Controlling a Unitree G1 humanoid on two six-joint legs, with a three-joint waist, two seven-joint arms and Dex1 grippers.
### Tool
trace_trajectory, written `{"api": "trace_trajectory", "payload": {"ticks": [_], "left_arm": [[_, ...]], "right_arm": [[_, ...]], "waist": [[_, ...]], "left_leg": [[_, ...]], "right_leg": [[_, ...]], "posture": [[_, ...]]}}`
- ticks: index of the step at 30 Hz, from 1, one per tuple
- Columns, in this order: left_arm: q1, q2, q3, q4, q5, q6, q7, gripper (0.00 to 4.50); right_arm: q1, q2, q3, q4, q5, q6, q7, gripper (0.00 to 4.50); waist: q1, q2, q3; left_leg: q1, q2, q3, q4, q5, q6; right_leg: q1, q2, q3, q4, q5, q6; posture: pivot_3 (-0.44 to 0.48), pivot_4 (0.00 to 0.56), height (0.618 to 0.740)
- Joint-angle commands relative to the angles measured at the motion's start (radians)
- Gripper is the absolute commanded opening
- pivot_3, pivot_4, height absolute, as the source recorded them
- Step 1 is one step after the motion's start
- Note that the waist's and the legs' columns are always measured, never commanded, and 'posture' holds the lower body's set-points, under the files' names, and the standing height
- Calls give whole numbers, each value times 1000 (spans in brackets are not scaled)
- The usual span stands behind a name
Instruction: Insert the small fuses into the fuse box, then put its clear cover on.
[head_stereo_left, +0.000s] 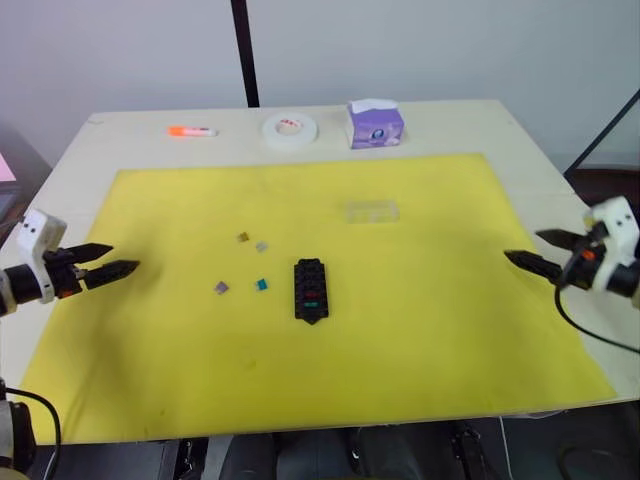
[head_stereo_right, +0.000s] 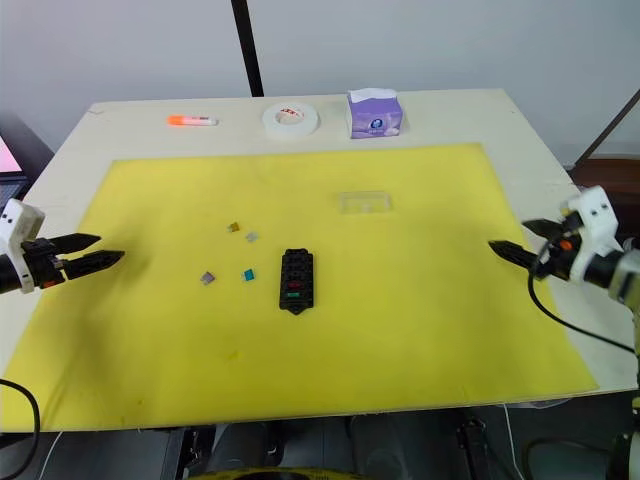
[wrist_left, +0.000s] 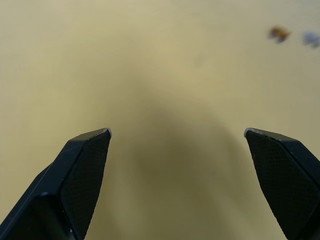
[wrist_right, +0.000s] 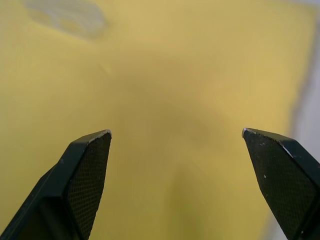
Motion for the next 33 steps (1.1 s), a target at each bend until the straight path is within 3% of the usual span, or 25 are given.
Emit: {"api": "trace_trajectory", "payload": {"ticks": [1,6,13,20,23,30,33], "left_arm": [[65,2,-17,-231,-72,130,-57,4500],[129,-42,-92,-421,-104,218,-85,4500],[102,-106,-199,-417,-54,170,-101,4500],[77,-162,-258,-372,-25,142,-113,4500],[82,-181,-295,-393,-18,153,-136,3892],[80,-205,-281,-347,-30,201,-125,1535],[71,-217,-266,-313,-34,221,-115,1535]], "right_arm": [[-117,12,124,-240,78,222,-28,4473],[-255,147,275,-448,179,365,-46,4473],[-281,325,439,-659,255,432,-94,4473],[-239,335,505,-690,214,414,-125,4473],[-230,329,512,-683,190,405,-135,4500],[-210,315,495,-683,183,407,-153,4500],[-201,309,492,-684,180,404,-159,4500]], "waist": [[-5,0,0],[-4,0,0],[14,-1,0],[16,0,0],[18,0,0],[13,0,-1],[12,0,-1]], "left_leg": [[0,0,0,-1,0,0],[-1,0,-1,-1,0,0],[-2,0,-1,1,0,0],[-2,-1,-1,2,0,0],[-2,-1,-1,2,0,0],[-2,-1,-1,2,0,0],[-2,-1,-1,2,0,0]], "right_leg": [[0,0,0,0,0,0],[-1,0,0,-1,-1,0],[-1,0,0,-1,-1,0],[0,-1,0,-1,-1,0],[0,-1,0,-1,-1,0],[0,-1,0,-1,-1,0],[0,-1,0,-1,-1,0]], "posture": [[0,150,740],[0,150,740],[0,150,740],[0,150,740],[0,150,740],[0,150,740],[0,150,740]]}}
